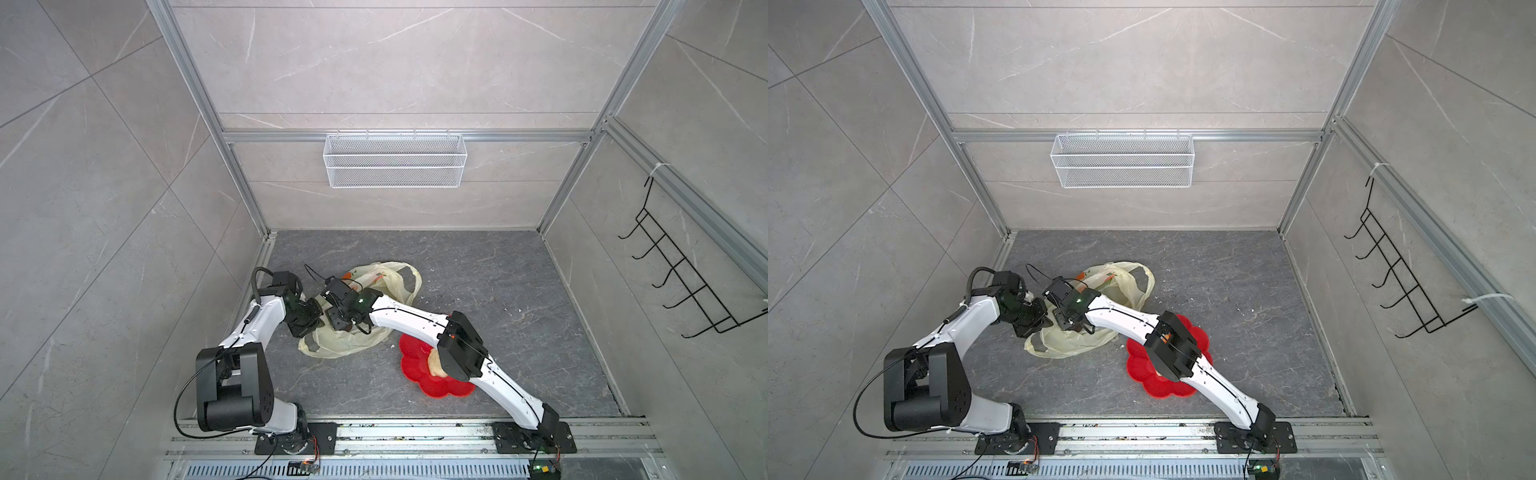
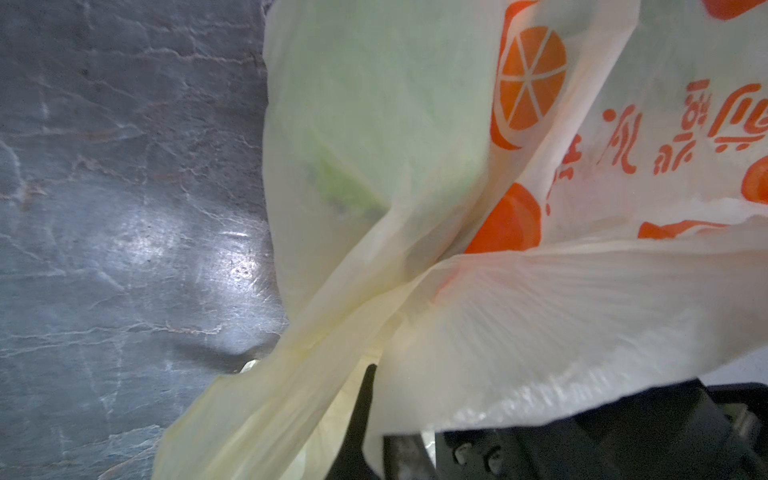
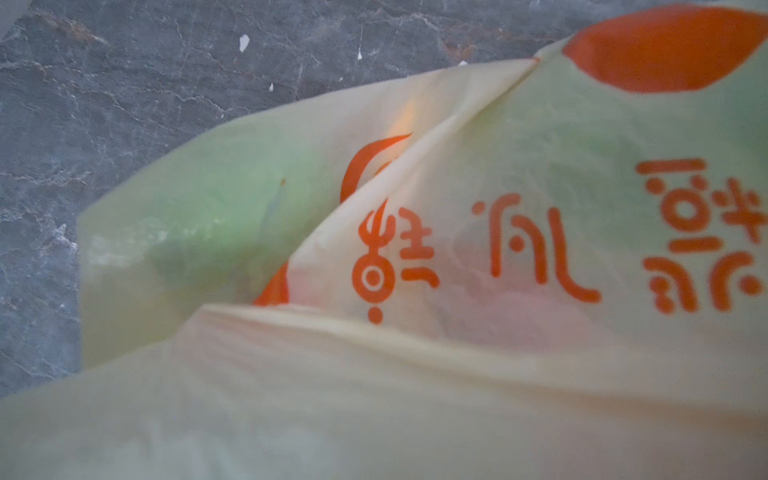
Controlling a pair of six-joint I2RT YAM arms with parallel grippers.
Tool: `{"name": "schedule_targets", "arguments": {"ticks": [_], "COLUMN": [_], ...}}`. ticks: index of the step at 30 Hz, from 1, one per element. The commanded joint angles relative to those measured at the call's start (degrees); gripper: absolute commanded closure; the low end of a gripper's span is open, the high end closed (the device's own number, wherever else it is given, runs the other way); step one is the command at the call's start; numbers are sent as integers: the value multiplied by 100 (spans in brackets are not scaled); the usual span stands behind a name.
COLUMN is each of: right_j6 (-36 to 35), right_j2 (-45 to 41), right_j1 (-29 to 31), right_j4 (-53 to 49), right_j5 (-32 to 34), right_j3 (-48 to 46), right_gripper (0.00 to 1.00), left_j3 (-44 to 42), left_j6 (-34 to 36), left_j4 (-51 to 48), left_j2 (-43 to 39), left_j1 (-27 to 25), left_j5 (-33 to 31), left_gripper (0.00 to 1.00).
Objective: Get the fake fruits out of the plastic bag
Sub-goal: 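Lower the open right gripper around the dark brown fruit under the bag flap, then close the right gripper on the dark brown fruit inside the bag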
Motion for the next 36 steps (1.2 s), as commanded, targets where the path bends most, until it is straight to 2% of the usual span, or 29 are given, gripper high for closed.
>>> {"name": "schedule_targets", "arguments": {"ticks": [1, 5, 13, 27, 34, 36], "right_j6": [103, 299, 382, 271, 366, 399], "right_j2": [56, -349, -545, -1288, -1172, -1122], "right_j1": [59, 76, 212, 368, 402, 403], "right_j4": [-308, -115, -161, 137, 136, 145], "right_j5": [-67, -233, -38, 373, 298, 285], "right_j3": [-150, -602, -853, -1500, -1559, -1547], "right_gripper": [29, 29, 30, 23, 38, 39], "left_j3": [121, 126, 117, 119, 129, 122], "left_j6": [55, 55, 54, 54, 67, 64], "left_j4": [-91, -87, -83, -83, -83, -82], "left_j2": [-6, -3, -10, 15, 15, 17], "left_j1": [26, 24, 28, 23, 30, 23], "left_j5": [76, 89, 89, 114, 110, 111], "left_gripper": [97, 97, 96, 97, 96, 96]}}
